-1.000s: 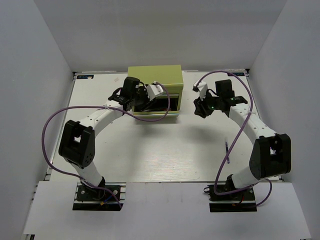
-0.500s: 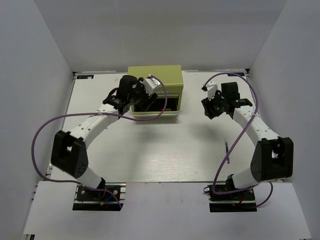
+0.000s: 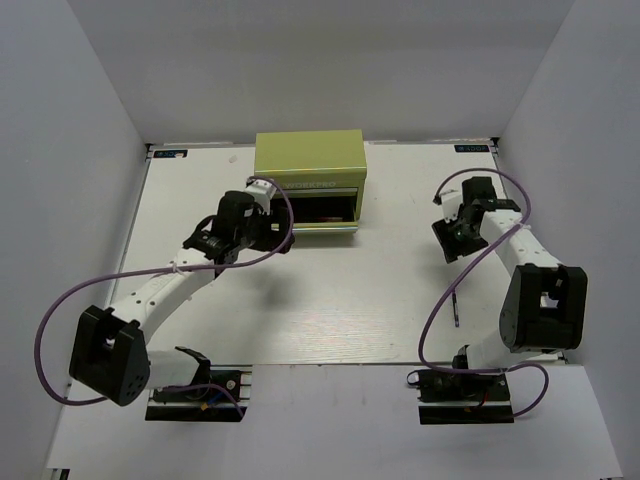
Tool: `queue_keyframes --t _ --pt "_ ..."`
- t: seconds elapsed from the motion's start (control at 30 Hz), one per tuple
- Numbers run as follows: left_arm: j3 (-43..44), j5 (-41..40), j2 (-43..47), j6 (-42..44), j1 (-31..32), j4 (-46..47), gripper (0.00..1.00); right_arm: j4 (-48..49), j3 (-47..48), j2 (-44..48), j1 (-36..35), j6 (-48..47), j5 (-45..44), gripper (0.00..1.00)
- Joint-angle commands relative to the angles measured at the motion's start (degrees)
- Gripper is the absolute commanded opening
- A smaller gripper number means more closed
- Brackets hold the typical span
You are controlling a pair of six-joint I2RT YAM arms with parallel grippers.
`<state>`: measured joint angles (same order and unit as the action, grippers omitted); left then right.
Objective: Sort the stationery into containers
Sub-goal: Pick up the pen from the center of the board.
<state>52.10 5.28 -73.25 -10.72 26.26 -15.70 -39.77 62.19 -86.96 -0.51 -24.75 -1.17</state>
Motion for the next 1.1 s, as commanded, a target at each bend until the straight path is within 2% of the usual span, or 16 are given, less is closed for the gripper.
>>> queue_keyframes --t 0.0,0.2,0.4,0.5,0.77,0.9,0.93,1.0,1.07 --pt "-1.9 -3.16 4.51 -8.17 -0.25 0.67 1.0 -7.6 -2.33 0.12 -0.1 -2.84 -0.5 0.6" --pt "-6.47 -12.56 7.76 -15.99 -0.25 -0.99 1.0 -7.61 -6.9 -2.24 -0.19 -1.97 -0.85 0.6" --pt "-7.71 -14.33 10.58 -17.66 -0.25 -1.0 1.0 -4.71 -8.32 -5.75 -0.19 -1.09 -0.77 0.6" --pt "-7.71 -14.86 10.59 -17.67 -0.25 -1.0 1.0 -4.09 -8.32 -7.96 -0.28 -0.04 -0.59 0.57" --pt "-8.33 -14.86 12.87 -20.39 -0.25 -2.14 1.0 -1.89 -12.26 -9.19 -0.1 0.85 -0.77 0.37" --pt "-8.33 -15.91 14.02 -22.5 -0.25 -2.14 1.0 -1.01 -12.98 -9.02 -0.28 -0.73 0.55 0.18" --pt "-8.33 -15.91 14.02 -22.5 -0.25 -2.14 1.0 -0.58 -11.32 -8.84 -0.28 -1.95 2.9 0.12" --pt "-8.33 -16.52 14.54 -23.99 -0.25 -2.66 1.0 -0.84 -9.47 -9.8 -0.19 -5.37 5.2 0.06" --pt "-8.33 -16.53 14.54 -25.31 -0.25 -2.66 1.0 -2.15 -3.52 -9.89 -0.36 -7.67 9.24 0.0"
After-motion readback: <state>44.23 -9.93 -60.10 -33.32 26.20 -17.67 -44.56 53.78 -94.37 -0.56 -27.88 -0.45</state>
